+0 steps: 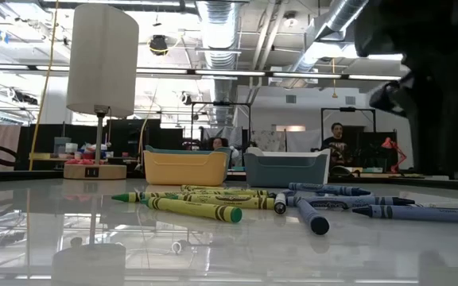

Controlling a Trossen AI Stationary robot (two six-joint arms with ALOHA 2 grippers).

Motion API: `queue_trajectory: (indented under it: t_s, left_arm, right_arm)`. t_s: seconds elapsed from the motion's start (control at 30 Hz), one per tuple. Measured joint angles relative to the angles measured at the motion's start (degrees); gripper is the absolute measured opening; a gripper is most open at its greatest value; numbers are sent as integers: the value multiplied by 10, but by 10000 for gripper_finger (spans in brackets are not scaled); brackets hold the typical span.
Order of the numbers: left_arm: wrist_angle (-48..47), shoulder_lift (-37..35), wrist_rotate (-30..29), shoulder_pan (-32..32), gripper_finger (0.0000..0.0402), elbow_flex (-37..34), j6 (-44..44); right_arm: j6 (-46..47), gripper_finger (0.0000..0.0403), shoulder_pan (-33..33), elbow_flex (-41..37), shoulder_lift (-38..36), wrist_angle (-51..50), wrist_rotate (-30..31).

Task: Sort crayons
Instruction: Put the black crayon into the blue bin

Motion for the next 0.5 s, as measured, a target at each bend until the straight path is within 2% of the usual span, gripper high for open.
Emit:
queue_trajectory:
  t_s: [0.13,0.5]
  left_arm:
    - [25,-15,-1,-13,160,-22,-7]
    - [277,-71,-15,-30,160,-224,-108]
  right_arm:
    - [-6,116,6,0,23,0,0]
    - [-18,116,5,0,39,-14,8]
